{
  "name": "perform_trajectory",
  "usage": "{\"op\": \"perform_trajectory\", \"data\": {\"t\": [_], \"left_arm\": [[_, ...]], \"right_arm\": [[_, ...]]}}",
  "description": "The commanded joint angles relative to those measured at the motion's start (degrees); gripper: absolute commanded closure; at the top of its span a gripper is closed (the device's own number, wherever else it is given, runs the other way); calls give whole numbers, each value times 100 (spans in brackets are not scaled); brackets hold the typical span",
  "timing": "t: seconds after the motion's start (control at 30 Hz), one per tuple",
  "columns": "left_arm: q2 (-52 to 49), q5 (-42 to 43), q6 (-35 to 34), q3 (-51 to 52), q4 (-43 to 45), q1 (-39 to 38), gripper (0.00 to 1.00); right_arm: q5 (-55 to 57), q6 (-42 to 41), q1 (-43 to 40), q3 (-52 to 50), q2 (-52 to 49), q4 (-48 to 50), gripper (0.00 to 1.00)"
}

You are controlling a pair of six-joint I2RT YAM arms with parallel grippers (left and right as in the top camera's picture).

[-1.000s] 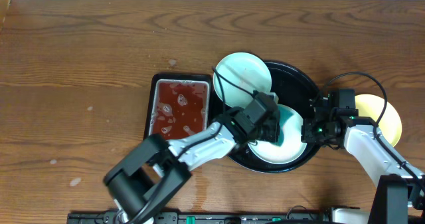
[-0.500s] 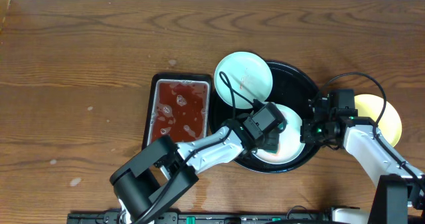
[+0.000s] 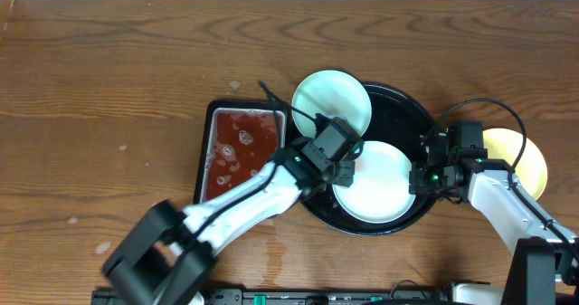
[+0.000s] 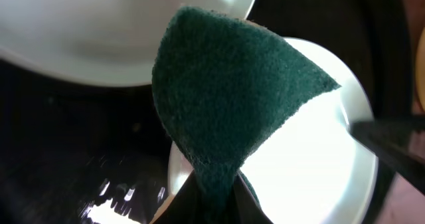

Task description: Clean dirty plates on tray and stack at the side

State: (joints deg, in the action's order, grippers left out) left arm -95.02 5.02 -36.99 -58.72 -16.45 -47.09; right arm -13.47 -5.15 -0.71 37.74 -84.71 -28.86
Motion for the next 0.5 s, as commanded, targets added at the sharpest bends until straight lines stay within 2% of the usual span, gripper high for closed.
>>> {"op": "perform_trajectory", "data": {"t": [0.0,0.17,0.47], "left_arm": [[361,-422,144,46,-483,70,92],[656,-1362,210,46,-1480,380,93],[802,-1355,855,48,-2057,1591,93]], "right_arm": [[205,11,7,-26,15,22,99],[179,11,7,-26,15,105,99],[-411,334,7,-22,127,166,99]]}}
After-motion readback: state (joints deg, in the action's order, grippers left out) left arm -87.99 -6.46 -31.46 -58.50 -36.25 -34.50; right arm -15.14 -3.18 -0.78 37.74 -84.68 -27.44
